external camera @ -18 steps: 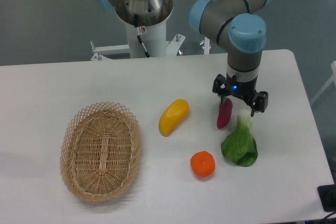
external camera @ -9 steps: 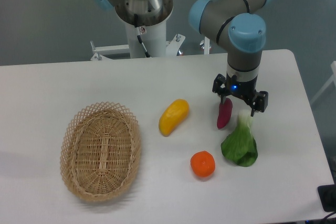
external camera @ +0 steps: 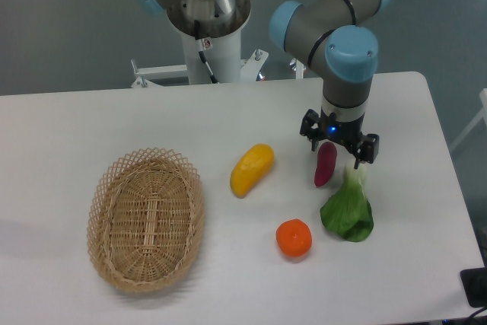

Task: Pick up the mango from the table
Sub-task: 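Move the gripper over the yellow mango and lower onto it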

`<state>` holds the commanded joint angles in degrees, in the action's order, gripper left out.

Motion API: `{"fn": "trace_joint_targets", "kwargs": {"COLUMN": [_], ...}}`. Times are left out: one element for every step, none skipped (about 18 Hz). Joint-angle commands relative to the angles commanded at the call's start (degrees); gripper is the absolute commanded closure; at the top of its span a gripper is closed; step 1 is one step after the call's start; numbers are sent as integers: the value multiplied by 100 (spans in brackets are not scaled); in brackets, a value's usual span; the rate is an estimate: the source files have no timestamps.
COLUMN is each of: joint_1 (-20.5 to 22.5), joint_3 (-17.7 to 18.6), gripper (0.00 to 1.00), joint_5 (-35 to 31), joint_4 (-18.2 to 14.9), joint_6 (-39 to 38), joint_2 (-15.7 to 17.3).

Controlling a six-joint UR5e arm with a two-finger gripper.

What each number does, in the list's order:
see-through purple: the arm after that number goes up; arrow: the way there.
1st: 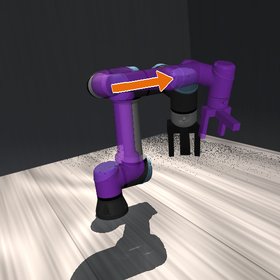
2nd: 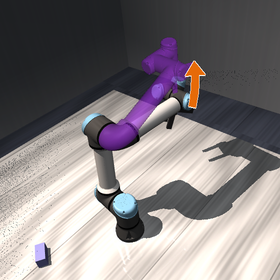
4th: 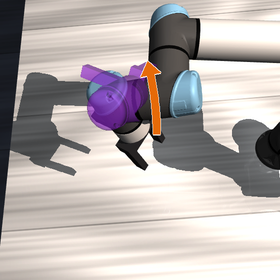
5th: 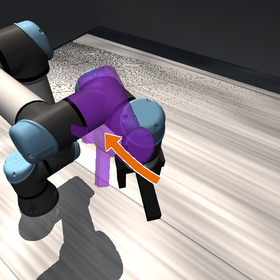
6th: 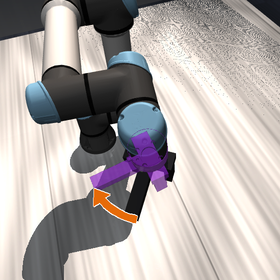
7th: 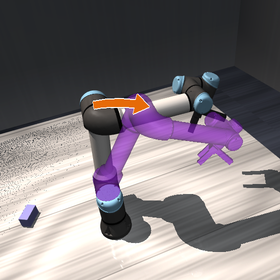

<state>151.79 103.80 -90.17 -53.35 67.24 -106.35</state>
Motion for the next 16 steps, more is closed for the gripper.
{"fn": "trace_joint_targets", "kwargs": {"joint_1": [-26, -79, -105, -132, -167, -228, -246, -264, -299, -342, -386, -456, -501, -518, -527, -562], "joint_3": [9, 35, 79, 123, 132, 141, 167, 202, 220, 237, 237, 237, 237, 237, 237, 237], "gripper": [0, 0, 0, 0, 0, 0, 0, 0, 0, 0, 0, 0, 0, 0, 0, 0], "joint_5": [-26, -35, -18, 8, 35, 105, 201, 341, 447, 492, 483, 466, 422, 413, 422, 422], "joint_4": [-9, -18, -18, -18, -18, -52, -122, -193, -254, -290, -290, -281, -247, -237, -229, -229], "joint_6": [-96, -202, -307, -360, -361, -370, -378, -379, -396, -474, -571, -624, -651, -695, -756, -783], "joint_2": [0, 9, 0, 0, 9, 0, 0, 9, 9, 17, 18, 0, -35, -113, -149, -184]}}
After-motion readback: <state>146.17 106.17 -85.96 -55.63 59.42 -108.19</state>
